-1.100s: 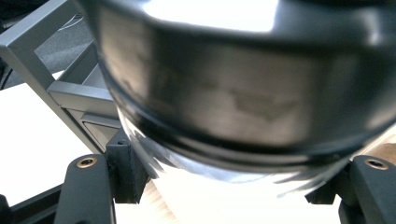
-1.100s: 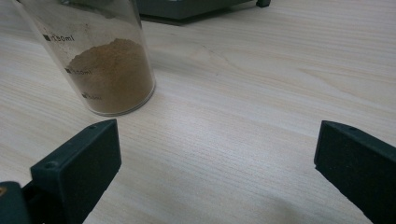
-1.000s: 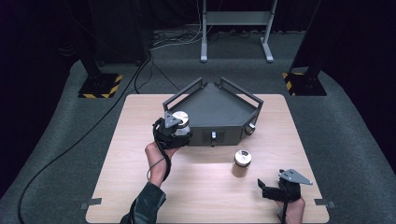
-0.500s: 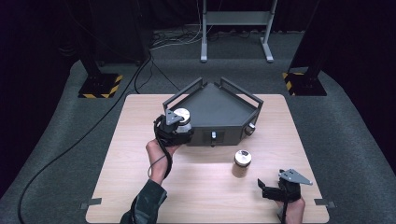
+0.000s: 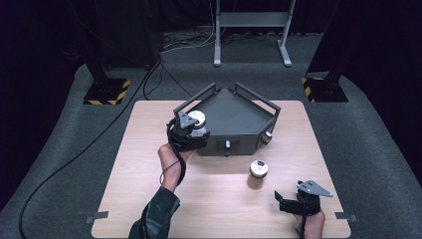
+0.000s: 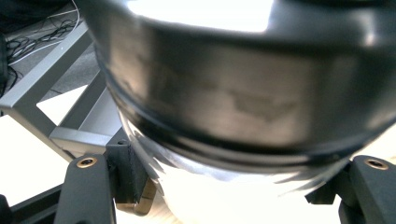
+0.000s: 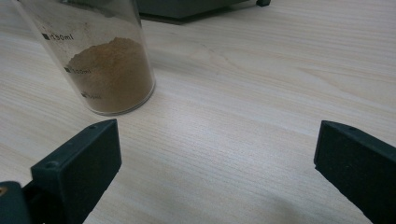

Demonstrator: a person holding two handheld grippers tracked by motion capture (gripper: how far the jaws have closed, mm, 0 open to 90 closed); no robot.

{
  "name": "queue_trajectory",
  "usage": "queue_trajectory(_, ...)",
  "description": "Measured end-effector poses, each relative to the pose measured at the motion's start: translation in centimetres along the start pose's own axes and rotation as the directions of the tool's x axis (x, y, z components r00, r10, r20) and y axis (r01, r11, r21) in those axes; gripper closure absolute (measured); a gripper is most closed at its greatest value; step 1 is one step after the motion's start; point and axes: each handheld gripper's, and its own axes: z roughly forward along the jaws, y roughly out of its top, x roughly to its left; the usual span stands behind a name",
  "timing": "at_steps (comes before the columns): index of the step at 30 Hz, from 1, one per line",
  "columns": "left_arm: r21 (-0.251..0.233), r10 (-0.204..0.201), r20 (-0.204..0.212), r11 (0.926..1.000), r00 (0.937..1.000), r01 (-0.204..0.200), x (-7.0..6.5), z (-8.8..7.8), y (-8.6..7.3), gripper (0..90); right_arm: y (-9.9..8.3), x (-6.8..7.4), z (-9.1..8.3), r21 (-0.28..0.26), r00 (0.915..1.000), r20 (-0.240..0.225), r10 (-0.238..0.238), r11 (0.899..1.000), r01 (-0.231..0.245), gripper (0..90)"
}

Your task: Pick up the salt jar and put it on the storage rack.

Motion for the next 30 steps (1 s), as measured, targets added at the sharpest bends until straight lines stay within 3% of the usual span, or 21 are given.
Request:
queue_trajectory(11,0.016,-0.024,0.000,0.9996,0.9997,0.024,0.7,1.2,1.1,31.7,0.0,-0.1,0.0,0.000,1.0000,-0.003,-0.001,1.000,0.001,0.0)
queue_trajectory(30,0.039,-0.018,-0.007,0.9991,0.9998,0.019,0.8,3.1,2.6,31.7,0.0,-0.1,0.0,-0.001,1.0000,-0.007,-0.003,1.000,0.003,0.0)
